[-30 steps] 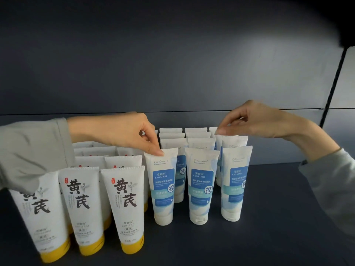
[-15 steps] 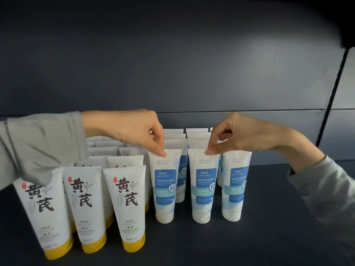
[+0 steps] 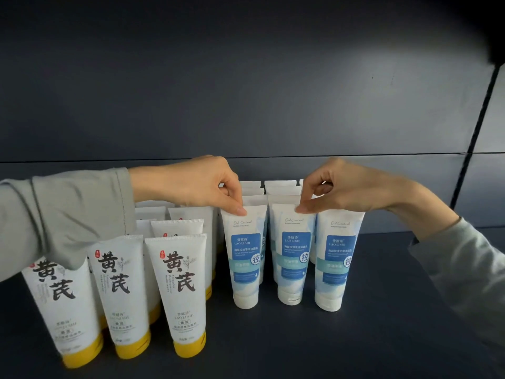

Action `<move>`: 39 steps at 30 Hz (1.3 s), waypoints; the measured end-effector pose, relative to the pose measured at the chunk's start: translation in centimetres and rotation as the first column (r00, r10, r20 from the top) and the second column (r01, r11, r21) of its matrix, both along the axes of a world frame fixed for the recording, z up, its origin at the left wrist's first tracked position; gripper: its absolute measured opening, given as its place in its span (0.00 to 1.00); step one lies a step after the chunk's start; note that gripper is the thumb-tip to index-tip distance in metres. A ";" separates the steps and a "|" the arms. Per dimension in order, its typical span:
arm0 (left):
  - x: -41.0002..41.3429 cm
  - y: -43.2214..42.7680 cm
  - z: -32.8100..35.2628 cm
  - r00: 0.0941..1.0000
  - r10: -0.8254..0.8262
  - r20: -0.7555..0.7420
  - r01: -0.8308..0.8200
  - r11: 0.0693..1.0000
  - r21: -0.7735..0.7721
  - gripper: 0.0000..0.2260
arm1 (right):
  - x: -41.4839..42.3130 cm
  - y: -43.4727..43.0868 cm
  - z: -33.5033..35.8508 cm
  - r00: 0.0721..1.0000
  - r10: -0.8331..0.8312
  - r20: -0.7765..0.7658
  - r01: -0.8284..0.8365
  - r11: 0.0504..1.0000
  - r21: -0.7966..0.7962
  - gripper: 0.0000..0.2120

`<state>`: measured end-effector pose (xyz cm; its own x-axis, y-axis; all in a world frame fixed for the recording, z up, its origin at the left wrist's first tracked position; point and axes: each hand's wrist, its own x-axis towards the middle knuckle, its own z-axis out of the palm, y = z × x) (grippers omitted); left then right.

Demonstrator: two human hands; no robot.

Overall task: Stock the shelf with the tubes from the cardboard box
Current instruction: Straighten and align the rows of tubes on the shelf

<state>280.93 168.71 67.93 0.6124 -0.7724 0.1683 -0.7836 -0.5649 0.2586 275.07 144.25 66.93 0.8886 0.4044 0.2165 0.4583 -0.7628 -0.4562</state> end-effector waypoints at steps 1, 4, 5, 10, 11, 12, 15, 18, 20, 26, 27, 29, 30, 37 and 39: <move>0.1 0.0 0.0 1.000 0.001 0.000 -0.001 1.000 -0.004 0.06 | 0.0 0.0 0.0 1.000 0.003 -0.003 -0.003 1.000 0.008 0.08; 0.2 -0.1 -0.1 1.000 -0.002 -0.007 0.002 1.000 -0.021 0.06 | 0.2 -0.1 -0.1 1.000 0.006 0.005 -0.006 1.000 0.019 0.08; 0.3 -0.1 -0.2 1.000 -0.005 -0.009 0.005 1.000 -0.028 0.06 | 0.3 -0.1 -0.1 1.000 0.006 0.004 -0.006 1.000 0.022 0.08; 0.4 -0.3 -0.4 1.000 -0.009 0.002 0.009 0.997 -0.070 0.07 | 0.3 -0.4 0.0 1.000 0.023 -0.015 -0.022 0.999 0.040 0.08; 0.5 -0.3 -0.4 1.000 -0.005 0.005 0.005 0.998 -0.066 0.07 | 0.2 -0.5 0.1 1.000 0.024 -0.012 -0.023 0.998 0.060 0.08; 0.6 -0.2 -0.4 1.000 0.000 0.009 0.001 0.999 -0.054 0.07 | 0.1 -0.6 0.3 1.000 0.026 -0.006 -0.025 0.997 0.075 0.07; 0.7 0.2 -0.1 1.000 0.002 0.000 -0.002 1.000 -0.010 0.10 | -0.2 -1.4 0.7 1.000 0.025 0.005 -0.025 0.997 0.078 0.10; 0.8 0.5 0.1 1.000 0.004 -0.011 -0.004 1.000 0.016 0.15 | -0.6 -2.6 0.8 1.000 0.017 -0.003 -0.017 1.000 0.024 0.18; 0.9 0.7 0.2 1.000 0.000 -0.015 0.000 1.000 0.028 0.16 | -1.0 -3.6 0.5 0.999 -0.002 -0.036 0.003 1.000 0.030 0.18; 1.0 0.5 -0.1 0.998 -0.026 -0.060 0.024 0.999 -0.040 0.14 | -1.9 -5.6 -1.5 0.997 0.015 -0.080 -0.003 0.990 0.144 0.15; 1.1 0.5 -0.2 0.997 -0.028 -0.067 0.024 0.998 -0.056 0.13 | -2.0 -5.7 -1.8 0.997 0.031 -0.071 -0.017 0.982 0.190 0.12; 1.1 0.5 -0.4 0.997 -0.024 -0.075 0.018 0.997 -0.082 0.13 | -2.1 -5.9 -2.5 0.996 0.056 -0.065 -0.036 0.960 0.277 0.06; 1.0 0.5 -0.5 0.997 -0.022 -0.080 0.014 0.995 -0.094 0.13 | -2.1 -6.0 -2.8 0.996 0.064 -0.066 -0.041 0.951 0.306 0.04; 0.7 0.3 -1.1 0.995 -0.013 -0.098 -0.005 0.983 -0.181 0.13 | -1.4 -6.1 -4.1 0.999 0.048 -0.002 -0.041 0.882 0.469 0.06; 0.7 0.2 -1.2 0.995 -0.015 -0.101 -0.005 0.980 -0.198 0.14 | -1.2 -6.2 -4.3 0.999 0.047 -0.013 -0.034 0.862 0.506 0.06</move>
